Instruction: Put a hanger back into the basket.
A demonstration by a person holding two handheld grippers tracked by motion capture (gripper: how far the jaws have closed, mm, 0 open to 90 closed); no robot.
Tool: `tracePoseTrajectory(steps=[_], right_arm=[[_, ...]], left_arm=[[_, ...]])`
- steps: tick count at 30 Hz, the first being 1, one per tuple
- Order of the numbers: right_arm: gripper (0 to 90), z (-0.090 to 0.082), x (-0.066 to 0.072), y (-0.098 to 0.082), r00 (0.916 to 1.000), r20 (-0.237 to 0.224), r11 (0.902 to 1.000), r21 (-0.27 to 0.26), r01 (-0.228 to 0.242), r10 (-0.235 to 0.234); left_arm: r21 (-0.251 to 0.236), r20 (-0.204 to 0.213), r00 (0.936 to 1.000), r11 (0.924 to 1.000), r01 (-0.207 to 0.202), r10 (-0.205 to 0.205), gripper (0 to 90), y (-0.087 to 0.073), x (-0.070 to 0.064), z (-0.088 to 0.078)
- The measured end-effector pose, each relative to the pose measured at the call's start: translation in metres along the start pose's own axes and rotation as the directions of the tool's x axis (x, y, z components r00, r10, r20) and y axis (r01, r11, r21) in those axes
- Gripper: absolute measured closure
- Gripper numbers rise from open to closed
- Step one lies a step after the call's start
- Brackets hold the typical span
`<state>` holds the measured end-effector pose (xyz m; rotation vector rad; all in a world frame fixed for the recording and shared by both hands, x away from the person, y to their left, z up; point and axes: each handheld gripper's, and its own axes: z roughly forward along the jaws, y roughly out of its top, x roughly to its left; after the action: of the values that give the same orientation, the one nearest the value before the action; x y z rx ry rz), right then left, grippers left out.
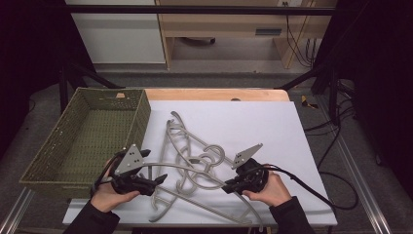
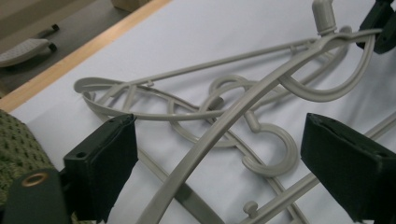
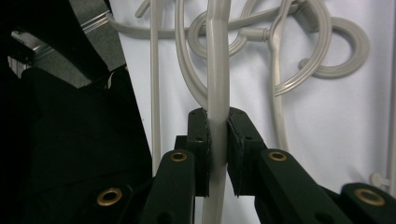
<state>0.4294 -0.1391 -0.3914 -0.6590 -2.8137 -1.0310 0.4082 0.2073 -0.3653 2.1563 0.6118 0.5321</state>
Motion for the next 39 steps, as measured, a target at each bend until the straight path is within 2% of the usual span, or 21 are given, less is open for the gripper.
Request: tracePoseTrajectory(steps=[4,5,7,8,10,11,12,13,15,16,20,22,24,25,27,29,34,35,39], right_arm=[[80.6,0.002,0.000,0.000,1.0000,-0.004,1.0000,0.009,-0.001,0.001],[80.6,0.003,0.000,0.000,0.9999,-0.015,0.9999,0.008,0.006,-0.006],[80.6,0.004,0.001,0.000,0.9995,-0.029,0.9998,0.016,0.013,-0.012],[80.6,0.005,0.001,0.000,0.9993,-0.032,0.9997,0.012,0.021,-0.020],[80.6,0.005,0.002,0.000,0.9992,-0.034,0.9994,0.026,0.024,-0.023],[80.6,0.008,0.004,0.000,0.9988,-0.040,0.9990,0.033,0.031,-0.029],[80.6,0.008,0.004,0.000,0.9988,-0.040,0.9990,0.033,0.031,-0.029],[80.6,0.009,0.005,0.001,0.9986,-0.044,0.9986,0.043,0.031,-0.029],[80.6,0.010,0.006,0.002,0.9974,-0.058,0.9974,0.056,0.045,-0.042],[80.6,0.010,0.006,0.002,0.9974,-0.058,0.9974,0.056,0.045,-0.042],[80.6,0.012,0.008,0.002,0.9967,-0.067,0.9971,0.057,0.050,-0.046],[80.6,0.013,0.008,0.003,0.9948,-0.079,0.9953,0.067,0.070,-0.064],[80.6,0.013,0.009,0.003,0.9949,-0.080,0.9954,0.069,0.067,-0.061],[80.6,0.013,0.009,0.003,0.9950,-0.080,0.9953,0.072,0.064,-0.059],[80.6,0.013,0.009,0.003,0.9952,-0.080,0.9954,0.071,0.063,-0.058],[80.6,0.013,0.009,0.002,0.9950,-0.078,0.9951,0.072,0.067,-0.062],[80.4,0.012,0.008,0.002,0.9949,-0.085,0.9948,0.081,0.061,-0.055],[80.4,0.012,0.008,0.002,0.9948,-0.086,0.9948,0.082,0.061,-0.054],[79.8,0.012,0.007,0.002,0.9955,-0.077,0.9956,0.072,0.060,-0.054]], left_arm=[[0.035,0.018,0.9995,0.9991,-0.025,0.025,15.7,-0.001,-0.003,0.007],[0.058,0.027,0.9981,0.9967,-0.057,0.056,18.1,-0.002,-0.005,0.011],[0.064,0.031,0.9974,0.9957,-0.067,0.065,22.0,-0.002,-0.007,0.013],[0.080,0.039,0.9956,0.9928,-0.089,0.086,24.1,-0.002,-0.009,0.016],[0.088,0.044,0.9939,0.9907,-0.104,0.101,26.4,-0.002,-0.011,0.017],[0.104,0.052,0.9912,0.9865,-0.127,0.122,31.9,-0.002,-0.014,0.020],[0.104,0.052,0.9912,0.9865,-0.127,0.122,34.8,-0.002,-0.014,0.020],[0.123,0.057,0.9870,0.9800,-0.156,0.150,37.6,-0.002,-0.018,0.024],[0.142,0.060,0.9830,0.9733,-0.180,0.173,42.4,-0.002,-0.021,0.028],[0.142,0.060,0.9830,0.9733,-0.180,0.173,45.1,-0.002,-0.021,0.028],[0.167,0.062,0.9762,0.9622,-0.216,0.208,52.3,-0.003,-0.026,0.032],[0.190,0.072,0.9684,0.9498,-0.249,0.239,58.7,-0.003,-0.029,0.035],[0.191,0.070,0.9678,0.9490,-0.251,0.242,60.7,-0.004,-0.031,0.036],[0.196,0.066,0.9650,0.9449,-0.262,0.254,64.2,-0.005,-0.032,0.037],[0.201,0.069,0.9634,0.9423,-0.268,0.259,68.5,-0.005,-0.033,0.038],[0.206,0.065,0.9598,0.9373,-0.281,0.273,69.6,-0.004,-0.035,0.038],[0.208,0.065,0.9553,0.9324,-0.296,0.288,71.1,-0.005,-0.037,0.037],[0.215,0.067,0.9527,0.9281,-0.304,0.297,71.1,-0.004,-0.037,0.037],[0.217,0.079,0.9510,0.9260,-0.309,0.299,72.7,-0.005,-0.039,0.036]])
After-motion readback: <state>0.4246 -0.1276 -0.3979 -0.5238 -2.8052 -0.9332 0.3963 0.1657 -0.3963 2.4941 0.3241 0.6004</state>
